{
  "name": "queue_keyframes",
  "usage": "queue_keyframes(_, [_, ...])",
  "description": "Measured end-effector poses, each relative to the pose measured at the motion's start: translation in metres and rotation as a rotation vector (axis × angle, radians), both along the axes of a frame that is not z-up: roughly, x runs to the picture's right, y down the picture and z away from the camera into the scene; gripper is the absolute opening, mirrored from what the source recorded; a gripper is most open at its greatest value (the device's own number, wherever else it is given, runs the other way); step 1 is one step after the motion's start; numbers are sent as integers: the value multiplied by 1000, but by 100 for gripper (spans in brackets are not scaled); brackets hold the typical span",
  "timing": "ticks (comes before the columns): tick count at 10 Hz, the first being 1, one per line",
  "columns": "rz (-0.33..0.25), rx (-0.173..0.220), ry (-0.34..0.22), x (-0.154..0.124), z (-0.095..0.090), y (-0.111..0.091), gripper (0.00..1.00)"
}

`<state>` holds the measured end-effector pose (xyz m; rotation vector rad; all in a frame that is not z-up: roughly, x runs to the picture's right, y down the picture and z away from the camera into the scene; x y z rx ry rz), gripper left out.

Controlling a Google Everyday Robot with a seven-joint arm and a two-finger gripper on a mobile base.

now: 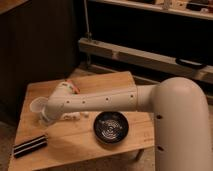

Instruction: Move the arm in a circular motion

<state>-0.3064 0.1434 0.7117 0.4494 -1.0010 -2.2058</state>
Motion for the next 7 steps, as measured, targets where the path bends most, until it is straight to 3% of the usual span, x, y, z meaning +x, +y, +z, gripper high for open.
queue_keyframes(2, [-5, 29, -1, 10, 9, -33, 4])
queue_keyframes(5, [14, 77, 38, 47, 30, -96, 4])
queue_keyframes(6, [43, 88, 73, 72, 38, -115, 4])
queue_keyframes(7, [64, 96, 95, 92, 40, -122, 4])
